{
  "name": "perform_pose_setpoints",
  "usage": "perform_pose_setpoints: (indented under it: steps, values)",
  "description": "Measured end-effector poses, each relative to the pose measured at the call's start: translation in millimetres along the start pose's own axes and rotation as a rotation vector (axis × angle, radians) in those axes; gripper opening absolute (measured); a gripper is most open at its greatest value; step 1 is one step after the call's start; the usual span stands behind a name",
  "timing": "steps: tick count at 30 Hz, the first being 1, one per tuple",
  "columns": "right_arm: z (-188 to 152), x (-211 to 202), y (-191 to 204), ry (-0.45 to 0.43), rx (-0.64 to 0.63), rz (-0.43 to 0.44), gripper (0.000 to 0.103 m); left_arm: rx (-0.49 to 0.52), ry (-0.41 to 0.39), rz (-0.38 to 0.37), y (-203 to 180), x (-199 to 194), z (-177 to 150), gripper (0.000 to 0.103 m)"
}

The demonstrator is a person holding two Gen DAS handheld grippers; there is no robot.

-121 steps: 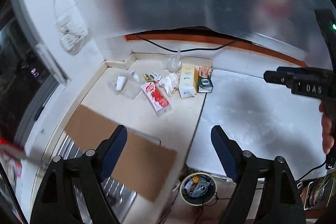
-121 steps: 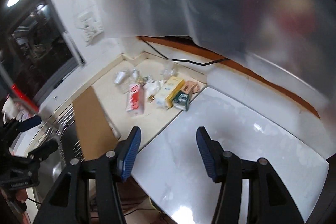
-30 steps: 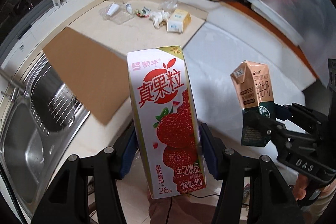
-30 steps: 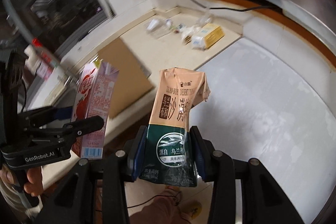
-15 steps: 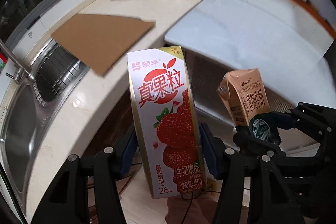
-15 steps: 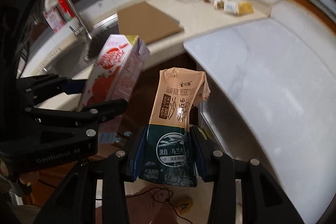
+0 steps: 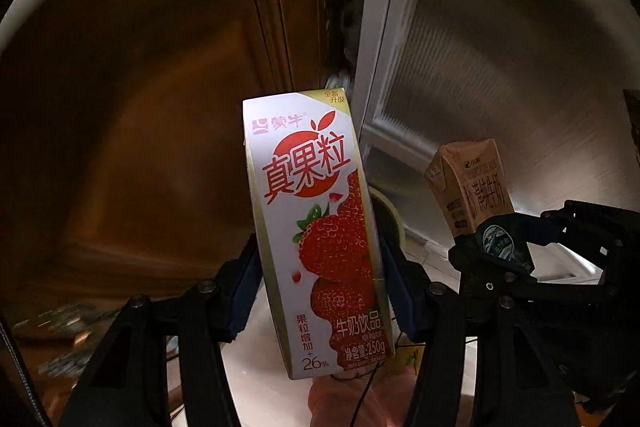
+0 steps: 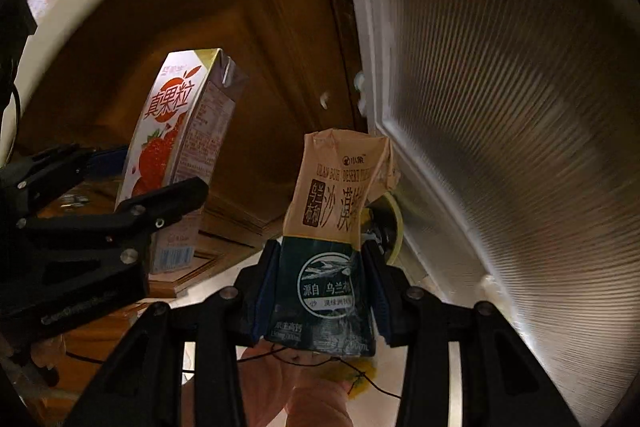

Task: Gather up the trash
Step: 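Carry the milk carton and drink pouch down over the bin with both grippers, then open both grippers to drop the carton and pouch into the bin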

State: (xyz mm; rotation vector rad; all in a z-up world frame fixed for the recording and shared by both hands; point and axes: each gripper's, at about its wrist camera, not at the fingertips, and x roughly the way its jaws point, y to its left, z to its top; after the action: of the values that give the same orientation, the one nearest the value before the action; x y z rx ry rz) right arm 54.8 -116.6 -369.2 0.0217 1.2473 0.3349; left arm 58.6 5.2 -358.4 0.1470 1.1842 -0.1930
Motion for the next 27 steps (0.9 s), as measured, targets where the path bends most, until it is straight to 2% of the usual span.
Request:
perform_pose_setpoints:
  steps: [5,13,14,17,22,27]
  values:
    - [-7.0,66.6,-17.2,0.024,0.05,0.003,0.042,0.006,0.023,-0.014,2.7,66.4,-8.7,0.056]
    - [-13.0,144.0,-34.2,0.041,0.067,0.018,0.044,0.051,0.038,-0.048,2.3,133.4,-24.7,0.057]
    - [-11.7,152.1,-33.8,0.04,0.062,0.029,0.044,0.053,0.049,-0.062,6.7,139.9,-24.5,0.059]
    - [-8.8,167.4,-36.9,0.028,0.046,0.017,0.044,0.04,0.071,-0.07,14.9,153.3,-29.3,0.069]
    - [-4.5,177.0,-46.6,0.026,0.086,0.025,0.049,0.024,0.095,-0.066,33.5,165.7,-34.1,0.07]
    - [-7.2,175.8,-43.9,0.03,0.102,0.007,0.049,0.019,0.103,-0.059,35.1,170.9,-32.0,0.07]
